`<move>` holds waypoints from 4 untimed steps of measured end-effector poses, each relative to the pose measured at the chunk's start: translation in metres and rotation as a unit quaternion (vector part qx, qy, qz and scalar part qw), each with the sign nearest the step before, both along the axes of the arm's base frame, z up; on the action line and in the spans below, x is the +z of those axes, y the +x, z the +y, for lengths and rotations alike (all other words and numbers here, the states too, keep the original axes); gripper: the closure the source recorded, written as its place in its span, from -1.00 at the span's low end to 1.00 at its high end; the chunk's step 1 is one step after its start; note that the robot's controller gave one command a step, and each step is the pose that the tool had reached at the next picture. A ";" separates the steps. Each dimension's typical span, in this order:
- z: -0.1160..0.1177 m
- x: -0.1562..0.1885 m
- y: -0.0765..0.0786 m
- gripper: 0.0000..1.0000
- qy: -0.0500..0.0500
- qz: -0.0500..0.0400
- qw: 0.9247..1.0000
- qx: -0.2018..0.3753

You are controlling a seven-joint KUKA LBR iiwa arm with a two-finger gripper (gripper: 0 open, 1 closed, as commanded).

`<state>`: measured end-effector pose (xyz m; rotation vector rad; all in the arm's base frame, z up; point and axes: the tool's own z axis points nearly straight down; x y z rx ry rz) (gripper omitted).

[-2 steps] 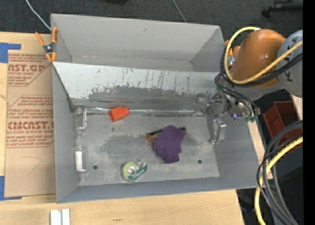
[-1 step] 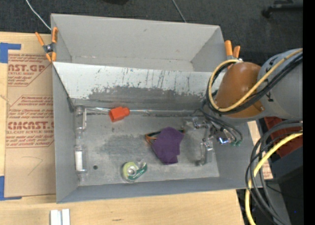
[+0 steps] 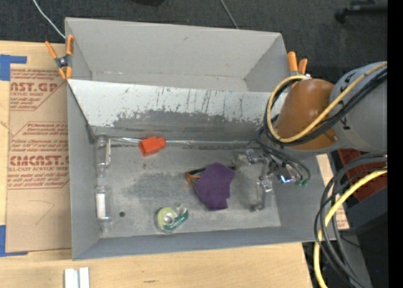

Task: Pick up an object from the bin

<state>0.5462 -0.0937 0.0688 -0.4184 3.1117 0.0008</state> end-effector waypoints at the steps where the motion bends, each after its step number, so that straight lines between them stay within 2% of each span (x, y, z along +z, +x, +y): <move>1: -0.019 0.001 -0.018 -1.00 0.000 0.001 0.999 0.040; 2: 0.036 0.080 0.051 -1.00 0.001 -0.007 1.000 0.018; 3: 0.054 -0.001 -0.019 -1.00 0.002 0.005 0.999 -0.053; 4: 0.070 0.001 -0.009 -1.00 0.001 -0.007 0.999 0.037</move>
Offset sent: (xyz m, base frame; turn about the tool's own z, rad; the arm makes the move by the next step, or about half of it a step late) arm 0.0459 0.0312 0.0750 -0.0303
